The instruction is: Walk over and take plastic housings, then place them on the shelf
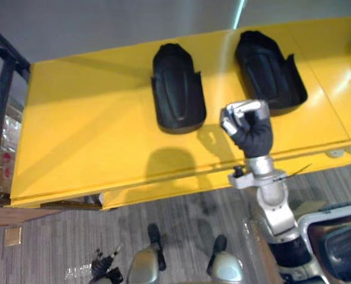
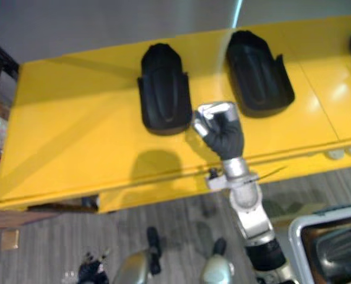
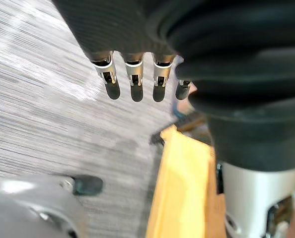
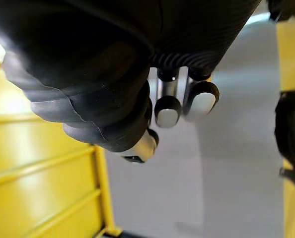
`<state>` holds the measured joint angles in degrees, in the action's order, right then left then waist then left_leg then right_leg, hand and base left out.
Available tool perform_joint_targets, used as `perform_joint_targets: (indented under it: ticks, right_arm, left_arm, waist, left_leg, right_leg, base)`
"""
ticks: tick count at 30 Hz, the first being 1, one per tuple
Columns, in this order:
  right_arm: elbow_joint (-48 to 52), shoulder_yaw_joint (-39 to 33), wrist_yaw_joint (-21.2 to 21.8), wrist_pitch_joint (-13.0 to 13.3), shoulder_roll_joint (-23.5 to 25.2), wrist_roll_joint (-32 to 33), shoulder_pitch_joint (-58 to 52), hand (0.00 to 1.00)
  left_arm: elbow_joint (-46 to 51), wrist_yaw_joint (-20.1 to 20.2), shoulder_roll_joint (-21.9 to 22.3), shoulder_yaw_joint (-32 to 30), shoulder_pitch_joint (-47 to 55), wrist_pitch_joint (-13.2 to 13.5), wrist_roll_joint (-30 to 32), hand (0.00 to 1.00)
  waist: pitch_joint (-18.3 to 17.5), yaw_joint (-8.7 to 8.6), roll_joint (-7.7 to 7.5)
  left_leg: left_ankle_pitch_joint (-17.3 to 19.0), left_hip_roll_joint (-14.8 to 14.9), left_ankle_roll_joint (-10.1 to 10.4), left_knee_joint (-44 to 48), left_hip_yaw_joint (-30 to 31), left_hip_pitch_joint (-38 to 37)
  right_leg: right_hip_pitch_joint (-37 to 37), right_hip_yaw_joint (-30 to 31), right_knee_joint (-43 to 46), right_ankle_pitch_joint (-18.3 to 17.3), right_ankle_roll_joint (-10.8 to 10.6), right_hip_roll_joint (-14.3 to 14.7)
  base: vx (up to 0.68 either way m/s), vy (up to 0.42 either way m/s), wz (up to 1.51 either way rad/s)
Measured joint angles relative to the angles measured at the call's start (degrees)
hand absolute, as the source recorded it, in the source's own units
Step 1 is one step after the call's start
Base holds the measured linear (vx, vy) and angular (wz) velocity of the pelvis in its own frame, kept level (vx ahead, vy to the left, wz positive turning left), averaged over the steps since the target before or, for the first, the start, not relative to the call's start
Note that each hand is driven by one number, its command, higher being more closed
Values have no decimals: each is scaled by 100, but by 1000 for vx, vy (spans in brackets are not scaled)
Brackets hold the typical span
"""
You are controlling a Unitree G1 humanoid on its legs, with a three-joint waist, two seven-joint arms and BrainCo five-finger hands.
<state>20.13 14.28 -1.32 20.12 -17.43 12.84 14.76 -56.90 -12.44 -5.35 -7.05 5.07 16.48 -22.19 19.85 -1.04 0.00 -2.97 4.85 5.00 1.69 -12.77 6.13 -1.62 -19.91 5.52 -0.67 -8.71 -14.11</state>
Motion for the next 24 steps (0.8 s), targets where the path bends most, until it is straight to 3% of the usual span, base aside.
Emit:
perform_joint_targets:
  ticks: [7, 11, 13, 16, 24]
  right_arm:
    - [47, 270, 906, -297, -112, 708, -621, 100]
    - [163, 625, 1918, -865, -170, 1709, -1006, 100]
    - [151, 944, 2191, -1119, -220, 1840, -1095, 100]
    - [89, 1319, 2274, -1253, -245, 1842, -1288, 100]
    - [-165, 1742, 2104, -1290, -252, 1704, -1295, 100]
  left_arm:
    - [157, 1, -118, 285, -41, -17, 36, 0]
    - [97, 12, -144, 398, -38, -86, 62, 0]
    - [-36, 11, -181, 449, -40, -136, 61, 0]
    - [-101, 8, -255, 601, -29, -209, 61, 0]
    - [-97, -10, -369, 772, -78, -213, 50, 0]
  waist:
    - [3, -4, -4]
    - [3, -68, -5]
    - [2, -66, -7]
    - [9, -92, -18]
    - [68, -122, -127]
  left_leg:
    - [43, 60, 28, -64, -47, -230]
    - [46, 83, 32, -129, -88, -317]
    - [36, 103, 42, -157, -172, -314]
    - [-2, 105, 46, -215, -167, -312]
    - [-25, 76, 38, -218, -5, -136]
  right_leg:
    - [144, 112, -23, -5, 8, 66]
    - [133, 189, -17, -10, 17, 93]
    - [62, 279, -2, -6, 21, 108]
    - [41, 271, -1, 2, 16, 120]
    - [-25, 118, 15, -8, 34, 103]
  base:
    - [1, -5, -8]
    - [-51, 7, -11]
    - [-39, 5, -17]
    - [-3, 0, -3]
    - [13, 2, 10]
